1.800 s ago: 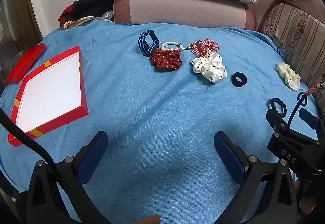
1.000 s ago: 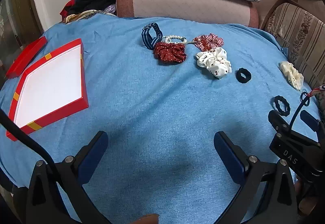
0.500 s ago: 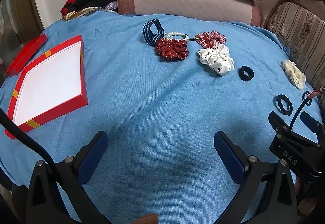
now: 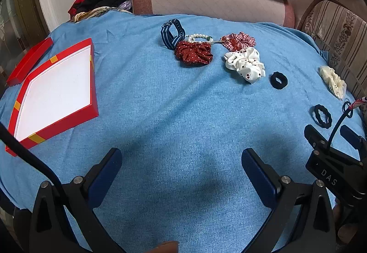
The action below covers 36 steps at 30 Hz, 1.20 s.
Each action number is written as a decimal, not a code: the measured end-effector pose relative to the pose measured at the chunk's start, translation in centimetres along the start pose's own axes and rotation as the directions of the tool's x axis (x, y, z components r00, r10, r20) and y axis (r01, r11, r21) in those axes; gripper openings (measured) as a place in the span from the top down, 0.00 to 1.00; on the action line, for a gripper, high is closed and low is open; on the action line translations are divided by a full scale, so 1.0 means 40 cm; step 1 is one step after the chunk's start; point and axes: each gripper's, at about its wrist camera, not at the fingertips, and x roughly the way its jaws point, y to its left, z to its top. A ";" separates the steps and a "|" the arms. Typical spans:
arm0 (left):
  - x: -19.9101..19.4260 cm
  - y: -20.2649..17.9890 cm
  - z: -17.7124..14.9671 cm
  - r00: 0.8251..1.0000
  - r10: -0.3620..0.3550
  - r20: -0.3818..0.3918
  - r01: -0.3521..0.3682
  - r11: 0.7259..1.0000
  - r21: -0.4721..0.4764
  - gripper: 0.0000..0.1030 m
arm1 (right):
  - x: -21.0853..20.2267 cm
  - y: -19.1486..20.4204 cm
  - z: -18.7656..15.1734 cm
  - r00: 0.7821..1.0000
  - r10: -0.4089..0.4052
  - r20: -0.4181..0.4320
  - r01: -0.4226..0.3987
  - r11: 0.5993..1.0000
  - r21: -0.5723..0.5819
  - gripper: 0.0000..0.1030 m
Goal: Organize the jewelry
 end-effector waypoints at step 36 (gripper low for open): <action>0.105 0.003 -0.044 0.992 0.000 -0.125 -0.002 1.000 -0.020 0.00 | 0.025 -0.014 -0.003 0.999 0.005 -0.037 -0.004 1.000 0.021 0.08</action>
